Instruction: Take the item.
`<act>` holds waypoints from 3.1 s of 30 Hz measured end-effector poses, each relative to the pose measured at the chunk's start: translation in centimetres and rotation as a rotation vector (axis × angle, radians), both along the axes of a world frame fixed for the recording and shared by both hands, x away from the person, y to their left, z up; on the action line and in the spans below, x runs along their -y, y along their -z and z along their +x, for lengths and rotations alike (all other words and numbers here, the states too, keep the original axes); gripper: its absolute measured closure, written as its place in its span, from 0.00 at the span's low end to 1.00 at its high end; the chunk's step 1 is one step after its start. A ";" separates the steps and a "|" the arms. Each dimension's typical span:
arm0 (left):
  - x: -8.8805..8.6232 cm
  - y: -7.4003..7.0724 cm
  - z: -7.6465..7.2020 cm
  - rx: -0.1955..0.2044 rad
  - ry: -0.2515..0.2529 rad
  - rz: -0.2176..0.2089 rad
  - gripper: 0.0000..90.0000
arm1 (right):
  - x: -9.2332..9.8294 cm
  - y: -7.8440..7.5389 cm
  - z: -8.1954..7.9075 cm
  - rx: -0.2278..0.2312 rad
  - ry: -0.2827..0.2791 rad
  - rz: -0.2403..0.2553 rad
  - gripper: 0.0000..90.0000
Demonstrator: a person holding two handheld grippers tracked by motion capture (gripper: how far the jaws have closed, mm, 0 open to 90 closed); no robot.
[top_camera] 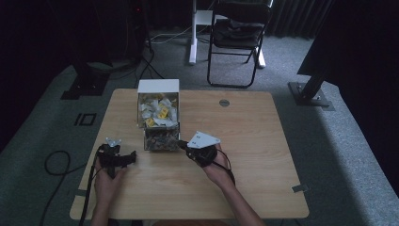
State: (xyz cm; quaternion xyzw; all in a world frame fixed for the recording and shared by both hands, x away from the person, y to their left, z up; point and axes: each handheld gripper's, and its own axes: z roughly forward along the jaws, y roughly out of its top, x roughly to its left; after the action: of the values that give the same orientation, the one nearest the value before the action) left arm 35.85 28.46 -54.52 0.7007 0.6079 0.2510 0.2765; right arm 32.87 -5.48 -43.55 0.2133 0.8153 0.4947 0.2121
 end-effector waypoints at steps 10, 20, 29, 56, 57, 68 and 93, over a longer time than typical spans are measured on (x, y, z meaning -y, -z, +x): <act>0.0 0.0 0.0 0.000 0.000 0.000 0.06 | 1.0 -0.2 0.0 0.010 0.019 0.001 1.00; 0.0 0.0 0.0 0.000 0.000 0.000 0.06 | 2.0 -0.6 0.2 0.018 0.038 0.005 1.00; 0.0 0.0 0.0 0.000 0.001 0.001 0.06 | 2.7 -0.9 0.6 0.022 0.060 0.005 1.00; 0.0 0.0 0.0 -0.002 0.001 0.000 0.06 | 4.3 -0.9 2.1 0.025 0.126 -0.016 1.00; 0.0 0.0 0.0 -0.002 0.001 0.000 0.06 | 4.3 -0.9 2.2 0.026 0.128 -0.016 1.00; 0.0 0.0 0.0 -0.002 0.001 0.000 0.06 | 4.7 -0.8 3.0 0.020 0.148 -0.014 1.00; 0.0 0.0 0.0 -0.001 0.000 0.000 0.06 | 5.5 -0.8 4.5 0.016 0.206 -0.006 1.00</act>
State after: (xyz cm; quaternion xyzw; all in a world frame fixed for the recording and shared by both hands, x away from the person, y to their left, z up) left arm 35.86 28.46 -54.51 0.7008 0.6082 0.2504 0.2762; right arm 37.42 -11.00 -42.75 0.2912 0.7889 0.4694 0.2691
